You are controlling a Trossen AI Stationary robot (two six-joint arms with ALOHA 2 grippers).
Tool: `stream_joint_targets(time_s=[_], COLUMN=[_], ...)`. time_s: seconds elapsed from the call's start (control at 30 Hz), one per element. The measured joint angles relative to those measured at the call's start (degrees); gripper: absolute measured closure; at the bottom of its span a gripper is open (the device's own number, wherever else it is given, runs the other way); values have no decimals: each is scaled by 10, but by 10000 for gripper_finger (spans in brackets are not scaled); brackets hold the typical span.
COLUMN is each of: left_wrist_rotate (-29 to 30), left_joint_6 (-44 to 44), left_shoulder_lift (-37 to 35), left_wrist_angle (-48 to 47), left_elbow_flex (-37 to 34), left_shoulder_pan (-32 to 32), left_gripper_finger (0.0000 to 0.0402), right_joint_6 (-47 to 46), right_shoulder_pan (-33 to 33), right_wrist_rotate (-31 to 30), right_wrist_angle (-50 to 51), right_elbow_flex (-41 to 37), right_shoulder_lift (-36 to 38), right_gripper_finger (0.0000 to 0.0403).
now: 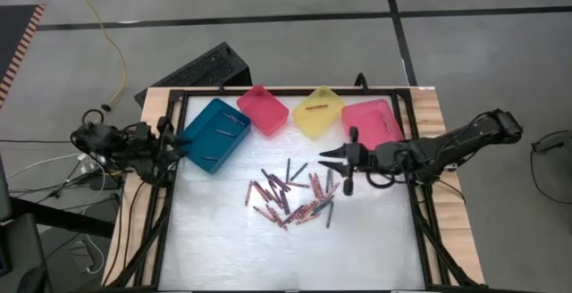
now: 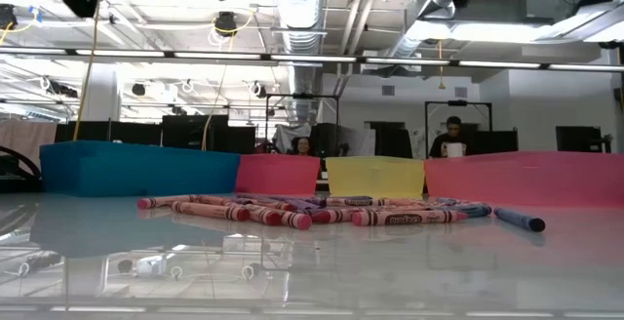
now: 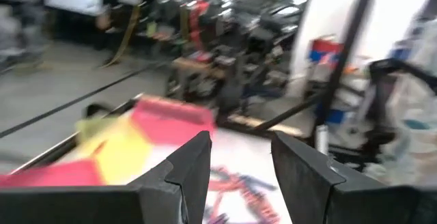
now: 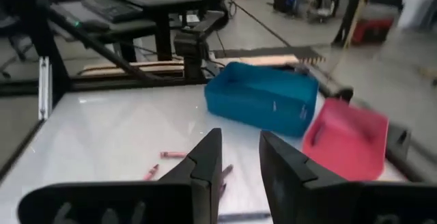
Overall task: Sort crayons
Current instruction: Put the blue crayon into the blue bin
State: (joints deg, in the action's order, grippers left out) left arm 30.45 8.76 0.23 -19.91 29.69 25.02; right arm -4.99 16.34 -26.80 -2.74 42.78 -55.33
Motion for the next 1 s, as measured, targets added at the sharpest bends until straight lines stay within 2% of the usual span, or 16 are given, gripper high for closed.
stream_joint_targets(time_s=[0.23, 0.47, 0.6, 1.0], left_wrist_rotate=[87, 94, 94, 118], left_joint_6=[66, 91, 98, 120], left_shoulder_lift=[0, 0, 0, 0], left_wrist_angle=[-93, -126, -128, -142], left_elbow_flex=[0, 0, 0, 0], left_shoulder_pan=[0, 0, 0, 0], left_gripper_finger=[256, 256, 256, 256], right_joint_6=[-160, -347, -446, -533], right_shoulder_pan=[4, -4, -12, -26], right_wrist_rotate=[-3, -8, -9, 2], right_wrist_angle=[83, 237, 278, 283], right_elbow_flex=[-6, -6, -6, -6], right_shoulder_lift=[1, -20, -43, -130], right_gripper_finger=[301, 301, 301, 301])
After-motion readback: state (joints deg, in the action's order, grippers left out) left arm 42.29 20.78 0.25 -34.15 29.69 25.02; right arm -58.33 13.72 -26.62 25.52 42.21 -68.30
